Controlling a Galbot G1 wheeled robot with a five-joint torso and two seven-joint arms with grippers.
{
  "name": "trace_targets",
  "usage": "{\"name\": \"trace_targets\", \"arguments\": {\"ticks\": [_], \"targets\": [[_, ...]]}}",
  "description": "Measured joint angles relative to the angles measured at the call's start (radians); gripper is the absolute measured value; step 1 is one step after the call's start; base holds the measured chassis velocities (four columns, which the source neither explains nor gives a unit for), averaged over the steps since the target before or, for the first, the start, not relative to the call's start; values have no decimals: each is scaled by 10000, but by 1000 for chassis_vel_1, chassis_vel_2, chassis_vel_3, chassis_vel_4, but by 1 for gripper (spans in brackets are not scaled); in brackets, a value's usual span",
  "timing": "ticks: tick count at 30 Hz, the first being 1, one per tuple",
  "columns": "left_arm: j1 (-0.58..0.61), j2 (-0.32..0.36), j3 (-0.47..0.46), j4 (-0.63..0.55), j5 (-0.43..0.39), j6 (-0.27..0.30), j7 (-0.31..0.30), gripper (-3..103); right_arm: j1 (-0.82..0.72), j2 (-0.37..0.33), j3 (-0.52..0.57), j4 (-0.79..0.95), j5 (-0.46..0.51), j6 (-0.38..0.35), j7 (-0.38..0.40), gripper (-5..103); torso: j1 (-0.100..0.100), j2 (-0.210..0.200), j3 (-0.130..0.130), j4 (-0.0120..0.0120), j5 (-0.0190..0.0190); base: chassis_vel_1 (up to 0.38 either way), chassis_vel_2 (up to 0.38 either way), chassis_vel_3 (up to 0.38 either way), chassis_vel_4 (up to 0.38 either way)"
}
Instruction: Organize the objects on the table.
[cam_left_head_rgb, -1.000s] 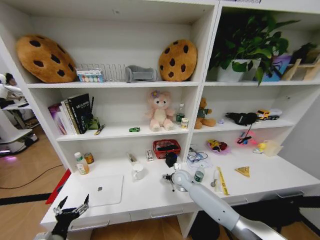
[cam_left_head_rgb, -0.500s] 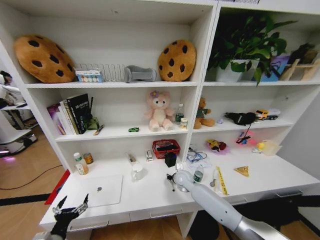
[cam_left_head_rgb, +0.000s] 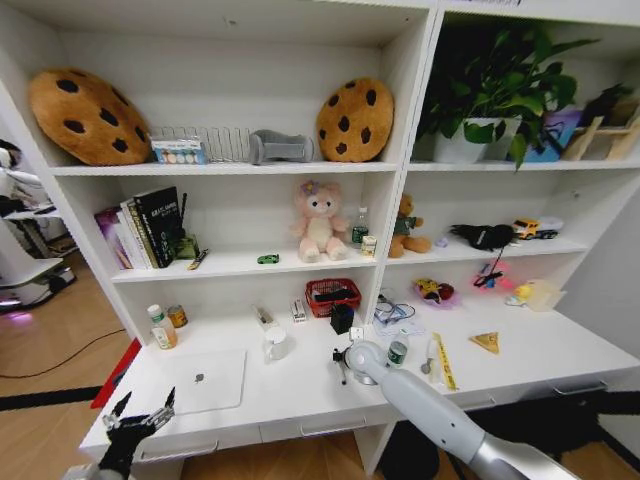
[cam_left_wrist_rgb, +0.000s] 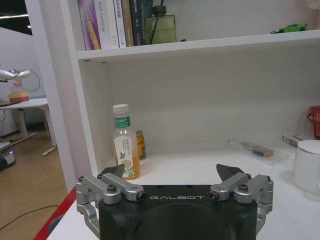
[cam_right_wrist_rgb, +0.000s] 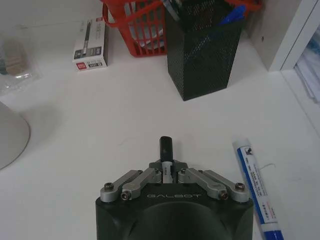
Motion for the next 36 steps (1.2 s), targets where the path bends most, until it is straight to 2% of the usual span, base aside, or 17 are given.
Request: {"name": "trace_targets", "arguments": {"ticks": [3,4,6,7,9,16,18,23,29,36], "targets": [[-6,-8,5,20,-2,-6,-1,100,-35,-424,-3,564,-1119,300,-655,10,0,0,0,-3,-3,0,0,0,0],[-6,-8,5,20,-2,-6,-1,100,-35,-424,-3,564,-1119,300,-655,10,0,0,0,-3,-3,0,0,0,0],[-16,-18,28,16,-2,-8,-1,100,-76,-761,7,911,-2374,679,-1311,10,0,0,-2,-2,-3,0,0,0,0],[-16,-18,28,16,-2,-8,-1,100,-76,-761,7,911,-2374,679,-1311,10,0,0,-2,-2,-3,0,0,0,0],[-31,-37,71,6,10,-8,-3,100,-102,-1025,10,1013,-3614,1233,-1943,10,0,1,-2,-3,-3,0,0,0,0],[-41,-82,135,-8,59,-9,-6,100,-114,-1166,200,1102,-4447,1885,-2353,10,-1,2,-3,0,-3,0,0,0,0],[-39,-93,150,-14,79,-8,-8,100,-48,-1126,229,851,-5197,2432,-2645,10,-2,2,-3,0,-4,0,0,0,0],[-20,-106,156,-25,93,-9,-9,100,127,-884,151,255,-5688,2904,-2841,10,-2,2,-3,-2,-4,0,0,0,0],[80,-129,154,-25,100,-29,7,100,564,-504,-96,-661,-5785,3271,-3018,10,-2,2,-3,-2,-3,0,0,0,0],[122,-99,31,13,38,-62,34,100,1560,203,-558,-1420,-5149,3217,-2916,10,-2,2,-3,0,-5,0,0,0,0]]}}
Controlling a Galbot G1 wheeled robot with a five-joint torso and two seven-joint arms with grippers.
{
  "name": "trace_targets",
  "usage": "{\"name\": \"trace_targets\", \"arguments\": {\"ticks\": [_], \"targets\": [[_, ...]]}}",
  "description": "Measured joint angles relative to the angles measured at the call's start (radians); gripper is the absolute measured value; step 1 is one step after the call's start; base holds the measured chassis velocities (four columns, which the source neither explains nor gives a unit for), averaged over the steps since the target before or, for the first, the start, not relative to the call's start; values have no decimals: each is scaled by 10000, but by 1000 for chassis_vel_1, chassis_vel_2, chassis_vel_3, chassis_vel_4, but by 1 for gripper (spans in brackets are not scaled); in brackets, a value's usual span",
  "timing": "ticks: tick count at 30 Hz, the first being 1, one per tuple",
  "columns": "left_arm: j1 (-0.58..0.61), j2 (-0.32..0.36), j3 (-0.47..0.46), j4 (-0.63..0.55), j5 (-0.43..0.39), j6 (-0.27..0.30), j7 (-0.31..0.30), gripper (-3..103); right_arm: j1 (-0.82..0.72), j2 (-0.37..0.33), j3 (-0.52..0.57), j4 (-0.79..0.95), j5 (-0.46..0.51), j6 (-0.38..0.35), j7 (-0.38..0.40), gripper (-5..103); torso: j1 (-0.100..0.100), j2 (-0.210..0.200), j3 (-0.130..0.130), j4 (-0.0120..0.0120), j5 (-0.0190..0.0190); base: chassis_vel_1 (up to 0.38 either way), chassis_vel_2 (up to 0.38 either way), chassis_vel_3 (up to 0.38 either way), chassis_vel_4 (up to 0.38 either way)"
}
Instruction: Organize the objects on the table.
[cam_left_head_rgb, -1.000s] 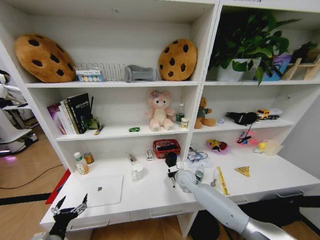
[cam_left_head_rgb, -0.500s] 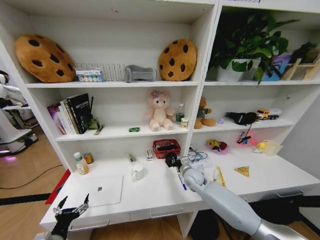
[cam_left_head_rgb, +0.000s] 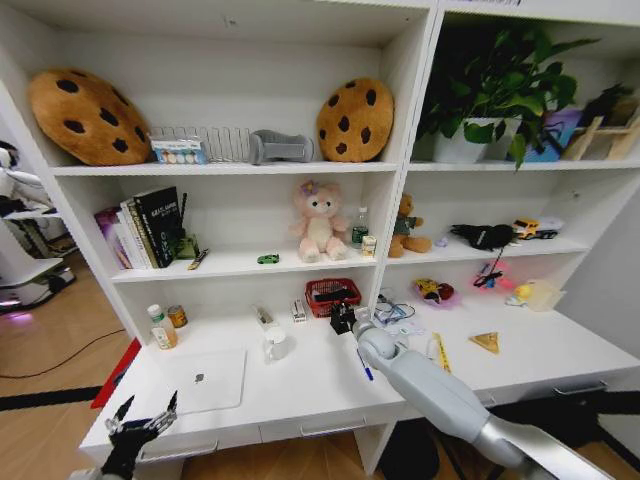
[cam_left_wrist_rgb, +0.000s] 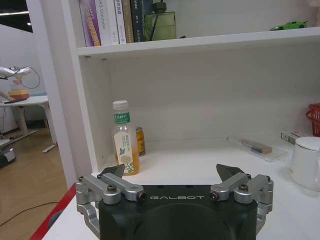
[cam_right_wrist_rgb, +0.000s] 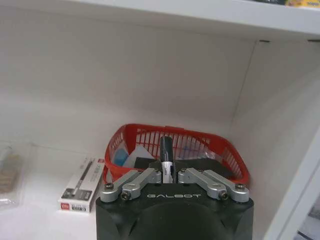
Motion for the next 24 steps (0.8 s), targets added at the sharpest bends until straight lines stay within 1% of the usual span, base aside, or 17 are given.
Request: {"name": "trace_targets", "arguments": {"ticks": [2,5,7,9,12,19,22,24], "targets": [[-20,28,-11,29,-16,-4,0,100,371,268,-190,-313,76,-3,-11,10,0,0,0,-1,0,0,0,0,0],[-33,29,-10,32,-21,-5,0,100,570,414,-285,-545,69,22,-40,10,0,0,0,0,0,0,0,0,0],[-43,29,11,56,-23,-16,6,100,934,737,-448,-1091,9,112,-122,10,0,0,0,-1,1,0,0,0,0],[-44,29,11,82,-26,-31,7,100,1044,817,-477,-1260,-56,153,-154,10,1,-1,0,-1,1,0,0,0,0],[-40,47,-2,117,-49,-48,7,100,1187,871,-496,-1467,-144,217,-219,10,1,0,0,1,0,0,0,0,0],[-130,183,-34,262,-150,-76,9,100,1380,451,-501,-1900,-276,500,-410,10,0,1,-1,-5,1,0,0,0,0],[-181,190,13,280,-150,-76,9,100,1399,445,-502,-2101,-323,586,-487,10,1,1,0,-6,2,0,0,0,0],[-227,192,54,291,-144,-67,4,100,1423,562,-506,-2419,-391,700,-565,10,0,1,-1,-5,1,0,0,0,0]]}}
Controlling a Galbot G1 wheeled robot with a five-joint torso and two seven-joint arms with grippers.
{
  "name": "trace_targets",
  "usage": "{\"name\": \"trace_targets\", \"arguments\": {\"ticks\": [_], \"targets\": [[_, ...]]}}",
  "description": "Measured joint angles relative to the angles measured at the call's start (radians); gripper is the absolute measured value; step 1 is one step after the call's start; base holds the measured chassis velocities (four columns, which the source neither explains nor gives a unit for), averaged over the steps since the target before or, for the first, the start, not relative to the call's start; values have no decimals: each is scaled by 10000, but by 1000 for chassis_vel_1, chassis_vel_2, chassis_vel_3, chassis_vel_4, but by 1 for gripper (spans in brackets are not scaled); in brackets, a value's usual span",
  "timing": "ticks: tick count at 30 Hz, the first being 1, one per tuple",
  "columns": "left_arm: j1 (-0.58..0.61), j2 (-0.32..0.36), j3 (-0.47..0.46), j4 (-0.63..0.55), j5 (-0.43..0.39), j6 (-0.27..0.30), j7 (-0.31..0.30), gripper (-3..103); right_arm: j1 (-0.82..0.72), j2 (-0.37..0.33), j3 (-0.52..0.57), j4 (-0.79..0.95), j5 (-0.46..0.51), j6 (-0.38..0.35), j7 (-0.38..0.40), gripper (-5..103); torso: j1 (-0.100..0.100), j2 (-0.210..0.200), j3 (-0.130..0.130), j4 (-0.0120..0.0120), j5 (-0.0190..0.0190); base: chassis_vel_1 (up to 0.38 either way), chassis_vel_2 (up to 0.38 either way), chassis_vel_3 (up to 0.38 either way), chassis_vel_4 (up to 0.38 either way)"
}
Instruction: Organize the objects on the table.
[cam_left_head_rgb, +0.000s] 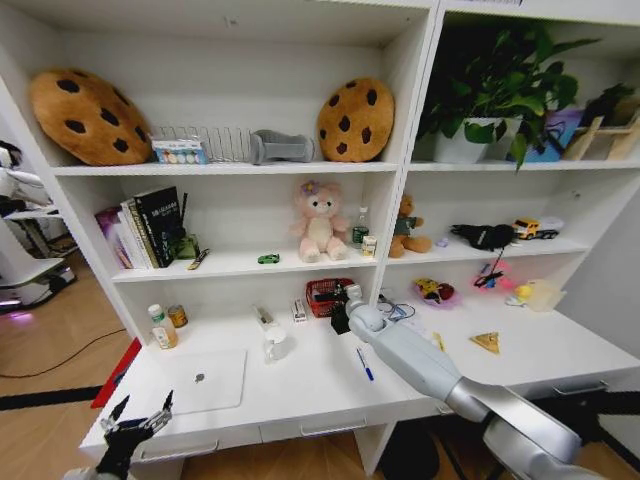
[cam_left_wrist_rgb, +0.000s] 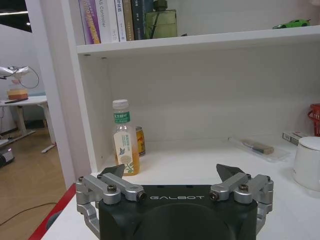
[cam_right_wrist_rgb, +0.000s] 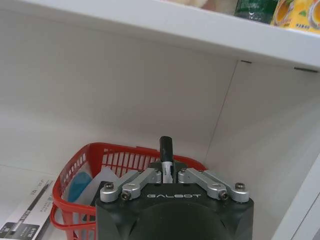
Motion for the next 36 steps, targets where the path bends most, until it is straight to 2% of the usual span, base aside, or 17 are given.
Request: {"name": "trace_targets", "arguments": {"ticks": [5,9,19,20,24,25,26,27,29,30,32,33,34,35,36], "targets": [[2,-16,17,23,18,14,-5,100,203,663,-116,-966,-182,321,-239,10,0,0,0,8,0,0,0,0,0],[3,-11,-56,87,-19,-14,-4,100,411,882,-272,-1418,-252,518,-393,10,0,-1,0,7,0,0,0,0,0],[-85,45,-106,212,-88,-42,-6,100,396,744,-349,-1406,-261,623,-451,10,0,0,0,3,0,0,0,0,0],[-116,50,-88,212,-92,-42,-9,100,273,699,-323,-1291,-261,623,-418,7,-1,-1,0,2,0,0,0,0,0],[-138,40,-63,212,-96,-32,-12,100,97,708,-276,-1190,-317,623,-358,19,-1,0,0,2,0,0,0,0,0],[-138,40,-63,212,-96,-32,-12,100,97,708,-276,-1190,-317,623,-358,19,-1,0,0,2,0,0,0,0,0],[-105,20,-63,212,-97,-42,-11,100,50,726,-267,-1173,-341,628,-336,24,-1,0,0,4,1,0,0,0,0],[-105,20,-63,212,-97,-42,-11,100,50,726,-267,-1173,-341,628,-336,24,-1,0,0,4,1,0,0,0,0],[-66,10,-65,227,-97,-73,-6,100,30,726,-257,-1123,-362,630,-309,35,-1,0,0,5,1,0,0,0,0],[-66,10,-65,227,-97,-73,-6,100,30,726,-257,-1123,-362,630,-309,35,-1,0,0,5,1,0,0,0,0],[-73,13,-69,234,-97,-85,-6,100,32,694,-255,-1091,-374,630,-288,46,-1,0,0,5,1,0,0,0,0],[-73,13,-69,234,-97,-85,-6,100,32,694,-255,-1091,-374,630,-288,46,-1,0,0,5,1,0,0,0,0],[-96,18,-69,234,-97,-86,-6,100,35,653,-246,-1042,-376,630,-273,52,-1,0,0,4,1,0,0,0,0],[-96,18,-69,234,-97,-86,-6,100,35,653,-246,-1042,-376,630,-273,52,-1,0,0,4,1,0,0,0,0],[-115,21,-61,234,-97,-86,-6,100,34,600,-226,-962,-377,630,-253,57,-1,-1,0,4,1,0,0,0,0]]}}
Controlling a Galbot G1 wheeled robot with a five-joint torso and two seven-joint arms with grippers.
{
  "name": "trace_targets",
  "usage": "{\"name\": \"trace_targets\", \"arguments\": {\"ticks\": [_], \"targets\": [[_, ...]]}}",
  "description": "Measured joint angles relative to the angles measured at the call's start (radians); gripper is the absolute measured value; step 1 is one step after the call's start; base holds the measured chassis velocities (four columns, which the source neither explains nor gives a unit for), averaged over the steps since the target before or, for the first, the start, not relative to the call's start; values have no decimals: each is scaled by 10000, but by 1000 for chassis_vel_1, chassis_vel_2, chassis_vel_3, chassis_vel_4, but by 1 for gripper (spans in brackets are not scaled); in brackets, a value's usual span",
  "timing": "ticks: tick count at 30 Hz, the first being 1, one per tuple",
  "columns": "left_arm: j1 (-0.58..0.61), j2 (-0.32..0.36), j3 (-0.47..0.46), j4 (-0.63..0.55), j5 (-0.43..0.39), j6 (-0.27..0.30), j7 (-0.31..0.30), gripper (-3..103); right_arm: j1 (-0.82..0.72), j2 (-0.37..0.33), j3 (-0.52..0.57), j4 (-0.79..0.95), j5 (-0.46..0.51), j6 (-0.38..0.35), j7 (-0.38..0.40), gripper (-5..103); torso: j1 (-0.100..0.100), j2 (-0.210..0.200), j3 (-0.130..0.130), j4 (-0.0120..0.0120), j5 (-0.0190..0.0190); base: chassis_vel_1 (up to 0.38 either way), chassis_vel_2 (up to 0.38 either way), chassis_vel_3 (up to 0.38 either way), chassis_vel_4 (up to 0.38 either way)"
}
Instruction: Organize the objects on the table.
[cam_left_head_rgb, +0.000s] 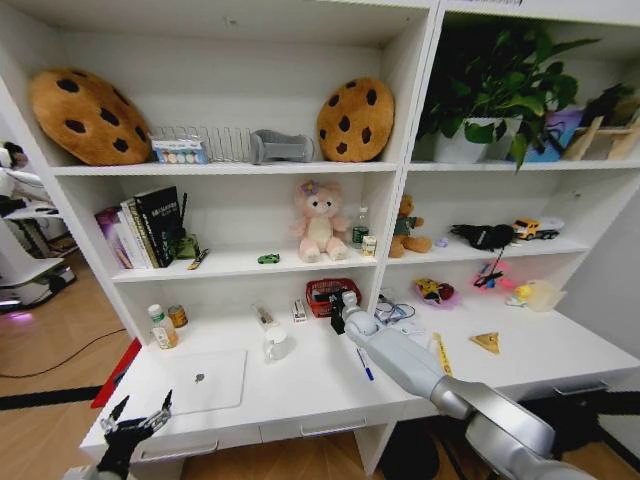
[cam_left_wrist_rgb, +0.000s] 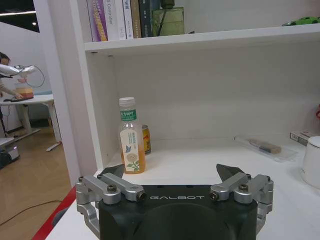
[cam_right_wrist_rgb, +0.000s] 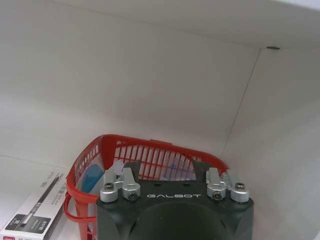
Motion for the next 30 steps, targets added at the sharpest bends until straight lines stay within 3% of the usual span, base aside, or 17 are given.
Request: {"name": "trace_targets", "arguments": {"ticks": [1,3,5,7,8,10,12,20,30], "targets": [[-8,0,6,-1,0,0,0,100,-10,-42,23,70,0,0,23,63,1,0,0,1,0,0,0,0,0],[-14,0,15,-1,2,0,-2,100,-26,-82,45,140,1,0,46,63,0,0,0,0,-1,0,0,0,0],[-19,-2,42,-5,13,0,-5,100,-148,-247,143,535,61,-79,164,79,0,0,0,-1,-1,0,0,0,0],[-20,-1,47,-5,15,1,-6,100,-176,-281,161,626,82,-102,184,79,0,0,0,-2,-1,0,0,0,0],[-19,-2,61,-12,36,1,-8,100,-392,-605,275,1311,263,-239,257,90,1,0,0,1,0,0,0,0,0],[-18,-2,70,-17,47,2,-8,100,-547,-827,336,1782,422,-365,316,95,0,1,0,0,-1,0,0,0,0],[-13,5,108,-68,93,16,-10,100,-1347,-1534,554,3686,724,-798,672,100,-1,1,-1,0,0,0,0,0,0],[76,-25,109,-181,155,-7,-11,100,-2707,-2346,1172,5973,858,-1267,1166,100,0,1,-1,1,-1,0,0,0,0],[60,-22,158,-335,227,11,-29,100,-4746,-2847,2064,7038,330,-1230,1188,100,0,0,-1,-1,0,0,0,0,0]]}}
